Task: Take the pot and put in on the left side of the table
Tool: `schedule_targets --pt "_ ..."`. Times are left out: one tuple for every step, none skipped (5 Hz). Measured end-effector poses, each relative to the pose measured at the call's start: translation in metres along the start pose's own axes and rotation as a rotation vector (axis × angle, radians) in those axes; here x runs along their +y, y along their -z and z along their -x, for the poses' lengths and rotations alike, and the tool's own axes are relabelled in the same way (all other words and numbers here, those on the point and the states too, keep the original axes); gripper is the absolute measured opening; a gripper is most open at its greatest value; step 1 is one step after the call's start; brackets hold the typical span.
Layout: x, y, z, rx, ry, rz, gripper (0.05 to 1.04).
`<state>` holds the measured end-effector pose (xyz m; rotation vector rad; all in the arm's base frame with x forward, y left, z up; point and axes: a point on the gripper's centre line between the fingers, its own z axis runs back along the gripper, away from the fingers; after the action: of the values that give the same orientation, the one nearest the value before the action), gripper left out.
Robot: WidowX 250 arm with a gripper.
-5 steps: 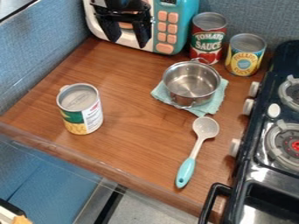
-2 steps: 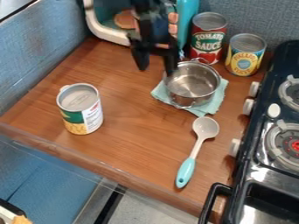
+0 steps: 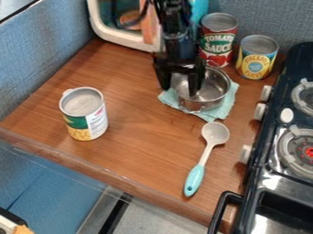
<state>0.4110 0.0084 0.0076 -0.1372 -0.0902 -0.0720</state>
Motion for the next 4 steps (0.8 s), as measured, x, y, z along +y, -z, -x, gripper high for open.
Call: schedule_targets --pt "-0.0001 -0.0009 -0.0017 -0.006 0.006 0.0 0.659" --pt "0.001 -0.0003 -0.0007 0.0 0.006 -0.006 0.361" --pt "0.0028 -0.0004 0.0 0.004 0.003 -0.017 0.154" --pt "0.0038 -0.0003 0.0008 0.01 -0.003 -0.027 0.118"
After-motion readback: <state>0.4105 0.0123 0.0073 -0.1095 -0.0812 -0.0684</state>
